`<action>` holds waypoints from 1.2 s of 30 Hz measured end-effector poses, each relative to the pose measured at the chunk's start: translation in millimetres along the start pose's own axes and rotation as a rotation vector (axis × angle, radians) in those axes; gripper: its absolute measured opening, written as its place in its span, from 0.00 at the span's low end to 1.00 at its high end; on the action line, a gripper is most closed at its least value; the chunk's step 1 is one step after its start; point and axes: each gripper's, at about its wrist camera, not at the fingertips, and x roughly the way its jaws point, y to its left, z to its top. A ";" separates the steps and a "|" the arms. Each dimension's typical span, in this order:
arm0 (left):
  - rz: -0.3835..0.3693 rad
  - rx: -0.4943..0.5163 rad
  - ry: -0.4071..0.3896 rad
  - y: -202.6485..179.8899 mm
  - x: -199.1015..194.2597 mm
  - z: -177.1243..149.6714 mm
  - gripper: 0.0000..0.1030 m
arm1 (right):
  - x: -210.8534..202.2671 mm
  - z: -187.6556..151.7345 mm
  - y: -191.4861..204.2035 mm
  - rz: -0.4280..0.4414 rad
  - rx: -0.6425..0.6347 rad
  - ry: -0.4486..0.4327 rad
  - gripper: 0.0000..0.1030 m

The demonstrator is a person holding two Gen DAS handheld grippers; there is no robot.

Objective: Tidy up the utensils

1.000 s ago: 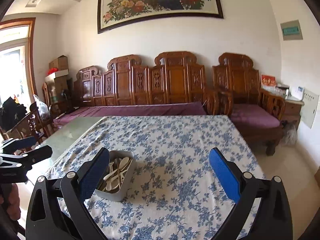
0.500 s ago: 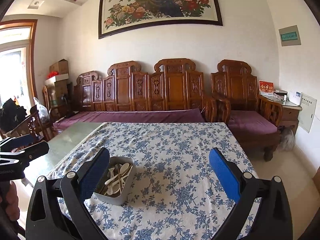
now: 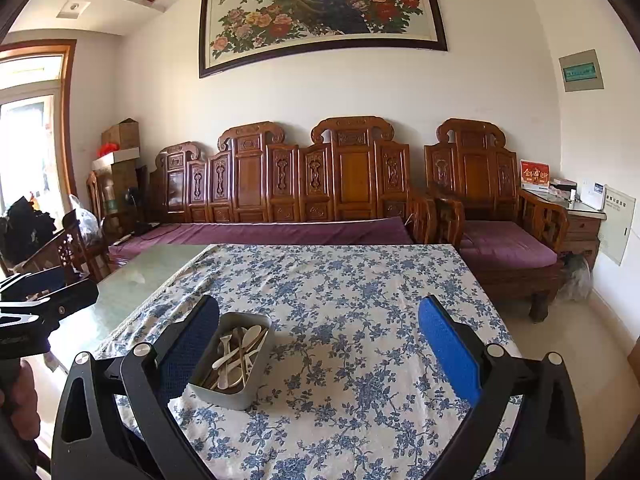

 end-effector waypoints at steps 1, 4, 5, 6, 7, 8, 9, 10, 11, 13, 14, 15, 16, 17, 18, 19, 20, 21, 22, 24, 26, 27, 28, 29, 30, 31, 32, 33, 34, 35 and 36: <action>0.001 0.001 0.000 -0.1 -0.1 0.0 0.92 | 0.0 0.1 0.0 0.000 0.001 -0.001 0.97; 0.002 0.000 0.000 0.0 -0.4 -0.5 0.92 | 0.0 0.1 0.0 0.000 0.001 0.000 0.97; 0.002 0.000 0.000 0.1 -0.4 -0.5 0.92 | 0.1 0.0 0.3 0.001 0.001 0.000 0.97; 0.002 -0.001 0.000 -0.2 -0.5 -0.7 0.92 | 0.1 0.0 0.4 0.001 0.000 -0.001 0.97; 0.002 -0.001 -0.001 -0.3 -0.2 -0.9 0.92 | 0.3 0.0 0.6 0.000 0.000 -0.001 0.97; 0.001 -0.001 0.000 -0.5 -0.2 -1.0 0.92 | 0.6 0.1 0.6 0.000 0.001 0.000 0.97; 0.001 0.000 0.000 -0.3 -0.2 -0.9 0.92 | 0.4 -0.2 0.6 0.001 0.001 0.000 0.97; 0.002 0.000 -0.001 -0.8 -0.2 -1.1 0.92 | 0.4 0.0 0.4 0.001 0.000 0.000 0.97; 0.003 0.001 -0.001 -0.6 -0.2 -1.0 0.92 | 0.5 -0.2 0.7 0.001 0.000 0.001 0.97; 0.006 0.003 -0.002 -0.8 -0.3 -0.9 0.92 | 0.4 0.0 0.3 0.001 0.002 0.001 0.97; 0.008 0.004 -0.004 -1.2 -0.4 -1.0 0.92 | 0.4 -0.2 0.5 0.002 0.003 0.001 0.97; 0.007 0.003 -0.005 -1.3 -0.4 -1.3 0.92 | 0.4 -0.2 0.8 0.001 0.001 0.000 0.97; 0.006 0.002 -0.004 -1.1 -0.4 -1.4 0.92 | 0.8 -0.7 1.7 0.001 0.001 0.001 0.97; 0.006 0.001 -0.004 -1.0 -0.4 -1.4 0.92 | 0.8 -0.6 1.2 0.002 0.002 0.001 0.97; 0.007 0.001 -0.004 -1.5 -0.4 -1.6 0.92 | 0.7 -0.8 1.3 0.002 0.002 0.002 0.97; 0.007 0.003 -0.004 -1.5 -0.5 -1.6 0.92 | 1.0 -1.6 1.4 0.002 0.002 0.001 0.97; 0.007 0.002 -0.005 -0.9 -0.5 -1.3 0.92 | 1.1 -1.5 1.4 0.001 0.002 0.002 0.97; 0.006 0.003 -0.005 -1.1 -0.5 -1.3 0.92 | 1.1 -1.6 1.4 0.002 0.002 0.002 0.97; 0.007 0.001 -0.005 -1.0 -0.5 -1.2 0.92 | 1.0 -1.7 1.7 0.002 0.002 0.002 0.97; 0.006 0.003 -0.006 -1.3 -0.6 -1.3 0.92 | 1.0 -1.5 1.4 0.001 0.002 0.002 0.97; 0.006 0.003 -0.006 -1.4 -0.6 -1.6 0.92 | 0.7 -1.8 1.8 0.002 0.002 0.002 0.97; 0.007 0.004 -0.007 -1.6 -0.5 -1.6 0.92 | 0.9 -1.8 1.8 0.002 0.003 0.002 0.97; 0.006 0.004 -0.007 -1.5 -0.7 -1.6 0.92 | 0.8 -1.6 1.7 0.002 0.003 0.001 0.97; 0.006 0.005 -0.007 -1.8 -0.5 -1.6 0.92 | 0.9 -1.8 1.9 0.001 0.003 0.001 0.97; 0.007 0.005 -0.008 -1.8 -0.6 -1.6 0.92 | 1.0 -1.3 1.4 0.002 0.003 0.002 0.97; 0.007 0.004 -0.008 -1.6 -0.7 -1.6 0.92 | 1.0 -1.3 1.4 0.001 0.003 0.002 0.97; 0.007 0.003 -0.007 -1.7 -0.5 -1.6 0.92 | 0.8 -1.7 2.0 0.001 0.002 0.002 0.97; 0.006 0.003 -0.007 -1.9 -0.5 -1.7 0.92 | 1.0 -1.2 1.4 0.002 0.002 0.002 0.97; 0.006 0.003 -0.007 -2.0 -0.6 -1.7 0.92 | 1.1 -1.8 1.7 0.002 0.001 0.002 0.97; 0.007 0.003 -0.007 -1.7 -0.8 -1.7 0.92 | 1.4 -2.9 1.8 0.001 0.001 0.003 0.97; 0.007 0.005 -0.007 -2.1 -0.7 -1.8 0.92 | 1.5 -2.4 1.4 0.002 0.002 0.003 0.97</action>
